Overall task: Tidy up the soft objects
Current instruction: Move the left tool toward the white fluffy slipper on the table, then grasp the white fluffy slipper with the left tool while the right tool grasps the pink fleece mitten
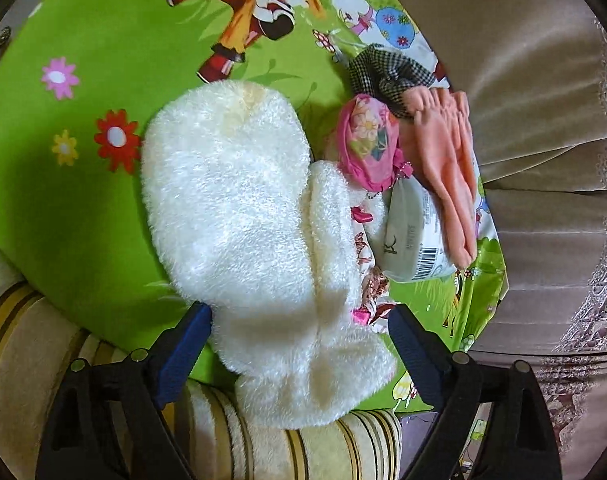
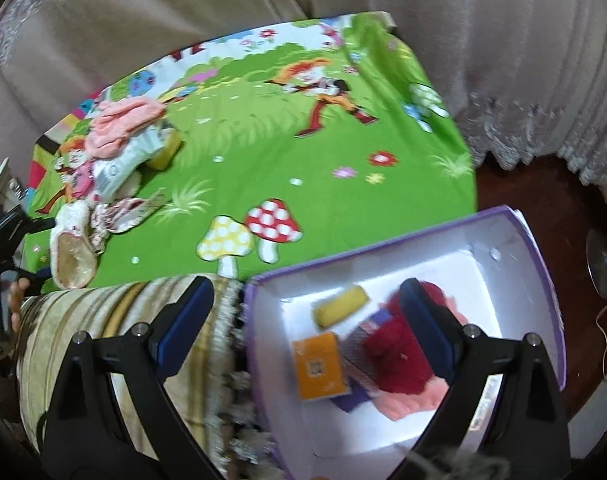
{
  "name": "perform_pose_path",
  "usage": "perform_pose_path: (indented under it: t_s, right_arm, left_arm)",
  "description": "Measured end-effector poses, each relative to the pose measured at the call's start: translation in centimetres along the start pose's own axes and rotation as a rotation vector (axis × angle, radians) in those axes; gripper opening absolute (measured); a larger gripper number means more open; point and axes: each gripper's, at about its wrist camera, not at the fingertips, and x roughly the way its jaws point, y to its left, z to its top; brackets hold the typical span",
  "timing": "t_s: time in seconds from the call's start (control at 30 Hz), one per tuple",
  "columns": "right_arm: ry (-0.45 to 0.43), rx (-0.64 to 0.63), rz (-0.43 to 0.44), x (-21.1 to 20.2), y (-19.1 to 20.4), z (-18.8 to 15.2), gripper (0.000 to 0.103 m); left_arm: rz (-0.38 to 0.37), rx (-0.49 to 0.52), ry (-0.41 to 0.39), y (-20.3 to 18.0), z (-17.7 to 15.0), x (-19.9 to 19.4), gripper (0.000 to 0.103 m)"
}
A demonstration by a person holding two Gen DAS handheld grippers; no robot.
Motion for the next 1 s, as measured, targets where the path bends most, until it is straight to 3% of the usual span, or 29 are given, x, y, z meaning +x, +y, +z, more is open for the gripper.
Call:
perform_pose_path:
  t_s: [0.17,0.3,0.47,0.53,0.77,0.8,0.83,1.0]
  right_arm:
    - [-0.006,-0.024,0.066,0.9,3.5,1.3,0.095]
    - [0.009,-0.070,0.129,2.0,7.4,2.1,0.095]
    - [0.025,-0.135,0.183,3.2,11.8,2.6,0.095]
    - [0.034,-0.163,0.196,3.7,13.5,2.8,0.095]
    - [0.062,-0.251,0.219,4.9,17.8,2.9,0.095]
    - [0.071,-0.257,0.223,5.2,18.3,2.9,0.095]
    - [0.077,-0.260,0.224,5.5,18.5,3.0,0.095]
    - [0.082,-0.282,0.202,6.2,19.7,3.6,0.095]
  left_arm:
    - [0.046,0.033,0.005,-1.2,0.3,1.2,0.096]
    - [0.115,0.121,0.002,-2.9,-0.1,2.2,0.094]
    - [0.177,0.187,-0.011,-3.9,-0.3,2.4,0.073]
    - [0.199,0.205,-0.021,-4.2,-0.3,2.3,0.058]
    - [0.162,0.214,-0.050,-2.8,-0.1,0.7,0.035]
    - [0.149,0.211,-0.056,-2.4,-0.1,0.2,0.031]
    - [0.138,0.209,-0.062,-1.9,-0.1,-0.3,0.017]
    - [0.061,0.192,-0.063,-0.8,0.1,-1.3,0.015]
